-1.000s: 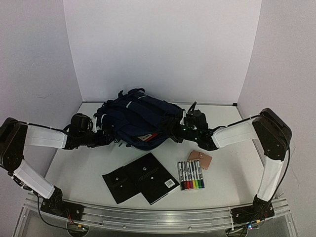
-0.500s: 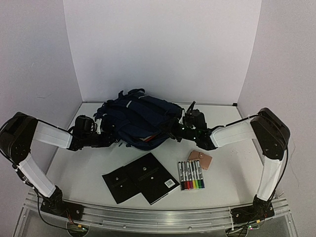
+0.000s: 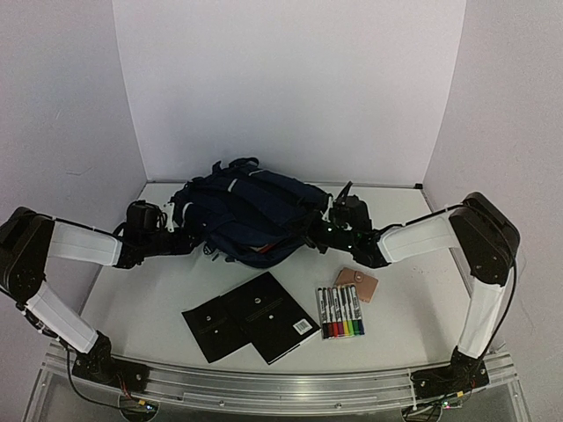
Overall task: Pack the student bag
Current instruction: Adjust the student bag at the center of the board.
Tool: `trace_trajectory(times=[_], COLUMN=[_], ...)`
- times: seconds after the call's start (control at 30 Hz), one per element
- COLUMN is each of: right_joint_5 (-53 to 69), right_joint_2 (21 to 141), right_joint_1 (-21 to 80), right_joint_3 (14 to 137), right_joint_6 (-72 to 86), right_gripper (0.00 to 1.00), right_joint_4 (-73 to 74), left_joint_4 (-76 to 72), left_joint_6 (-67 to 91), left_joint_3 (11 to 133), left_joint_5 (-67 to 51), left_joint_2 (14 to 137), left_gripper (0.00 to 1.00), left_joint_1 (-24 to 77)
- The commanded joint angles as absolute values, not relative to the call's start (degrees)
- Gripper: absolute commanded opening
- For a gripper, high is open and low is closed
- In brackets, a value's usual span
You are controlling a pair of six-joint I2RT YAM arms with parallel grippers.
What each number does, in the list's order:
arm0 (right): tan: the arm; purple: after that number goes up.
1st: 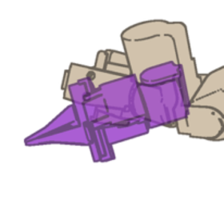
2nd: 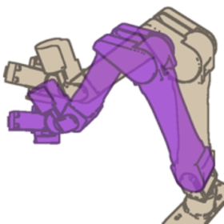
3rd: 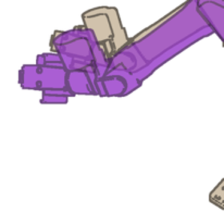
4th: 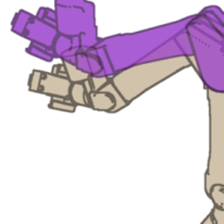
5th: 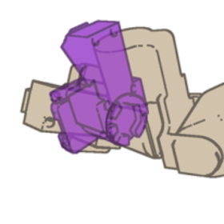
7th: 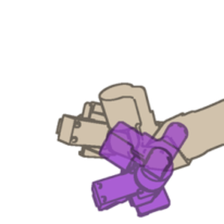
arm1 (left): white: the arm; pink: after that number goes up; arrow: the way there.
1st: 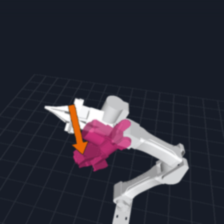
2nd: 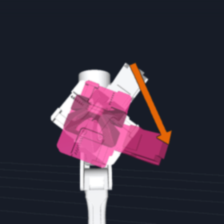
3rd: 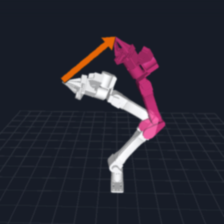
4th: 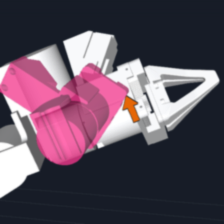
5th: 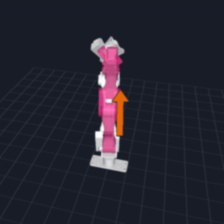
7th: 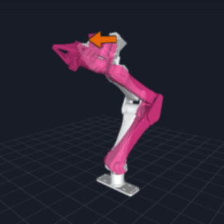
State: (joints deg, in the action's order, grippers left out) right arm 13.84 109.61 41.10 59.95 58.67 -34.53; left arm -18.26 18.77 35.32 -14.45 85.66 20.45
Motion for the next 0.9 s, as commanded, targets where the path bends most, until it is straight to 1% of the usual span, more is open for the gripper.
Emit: trace_trajectory(times=[0.0,0.17,0.23,0.4,0.6,0.87], right_joint_5=[10.97,10.67,10.91,13.75,16.9,19.2], right_joint_2=[102.83,98.92,98.2,97.48,97.52,96.52], right_joint_1=[37.16,31.92,30.43,27.73,26.94,26.95], right_joint_3=[58.7,58.14,59.08,59.8,59.81,58.71], right_joint_6=[55.49,51.61,49.85,47.83,47.77,47.81], right_gripper=[0.0,0.0,0.0,0.0,0.0,0.0], right_joint_4=[-32.89,-27.98,-25.36,-23.92,-23.82,-23.99], left_joint_4=[-15.63,-15.88,-15.31,-14.49,-15.01,-15.29], left_joint_6=[15.26,16.66,16.68,15.89,15.15,13.53], left_joint_3=[38.09,39.88,40.94,44.15,47.89,52.66], left_joint_5=[-21.81,-29.76,-29.83,-28.24,-25.26,-20.98], left_joint_2=[84.42,83.92,84.46,88.24,94.8,101.4], left_gripper=[0.42,0.59,0.65,0.75,0.82,0.85], left_joint_1=[20.32,21.02,22.75,28.64,30.82,30.85])
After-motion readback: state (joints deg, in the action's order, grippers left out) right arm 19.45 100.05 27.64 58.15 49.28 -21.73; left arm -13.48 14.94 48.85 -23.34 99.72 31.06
